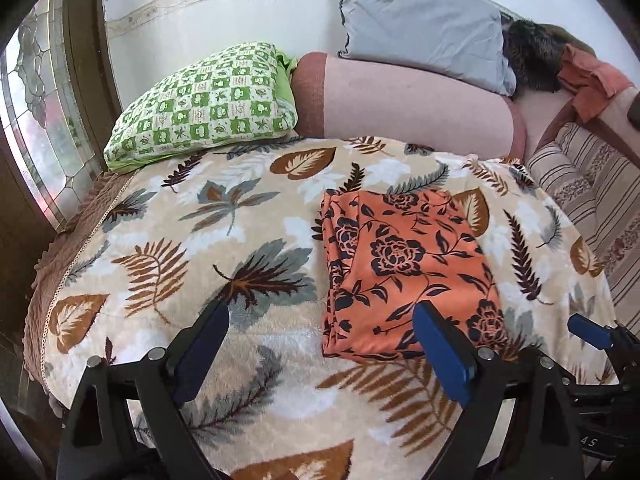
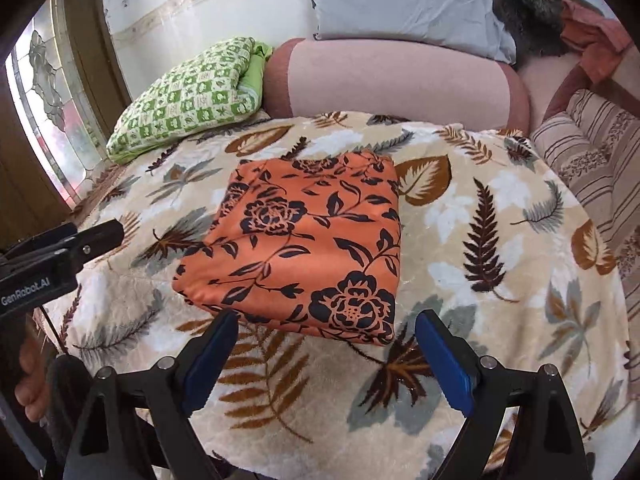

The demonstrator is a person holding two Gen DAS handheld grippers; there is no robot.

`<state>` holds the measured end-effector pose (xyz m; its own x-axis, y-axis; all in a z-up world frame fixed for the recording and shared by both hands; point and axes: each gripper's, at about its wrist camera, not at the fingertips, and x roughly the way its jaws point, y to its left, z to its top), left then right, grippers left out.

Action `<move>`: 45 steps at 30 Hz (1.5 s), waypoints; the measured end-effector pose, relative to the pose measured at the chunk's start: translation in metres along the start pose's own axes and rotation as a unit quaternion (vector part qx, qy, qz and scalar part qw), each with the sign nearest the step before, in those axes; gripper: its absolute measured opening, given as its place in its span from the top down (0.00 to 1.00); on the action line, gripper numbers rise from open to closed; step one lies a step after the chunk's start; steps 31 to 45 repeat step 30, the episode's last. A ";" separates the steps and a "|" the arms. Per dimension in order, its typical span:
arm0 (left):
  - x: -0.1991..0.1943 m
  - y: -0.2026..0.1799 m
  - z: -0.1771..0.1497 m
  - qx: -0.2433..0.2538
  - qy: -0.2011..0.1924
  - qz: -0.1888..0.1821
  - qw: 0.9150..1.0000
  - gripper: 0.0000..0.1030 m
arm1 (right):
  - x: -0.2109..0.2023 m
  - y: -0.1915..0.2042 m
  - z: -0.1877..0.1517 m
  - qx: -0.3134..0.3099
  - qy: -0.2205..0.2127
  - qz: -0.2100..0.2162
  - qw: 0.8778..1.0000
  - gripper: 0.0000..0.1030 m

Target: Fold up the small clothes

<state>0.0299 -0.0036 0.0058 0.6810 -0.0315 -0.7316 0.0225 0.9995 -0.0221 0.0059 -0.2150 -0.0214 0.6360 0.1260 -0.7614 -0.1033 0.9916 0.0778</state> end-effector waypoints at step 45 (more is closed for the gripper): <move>-0.018 -0.023 -0.001 0.023 -0.017 -0.015 0.999 0.09 | -0.013 0.013 0.008 -0.008 -0.006 -0.003 1.000 0.11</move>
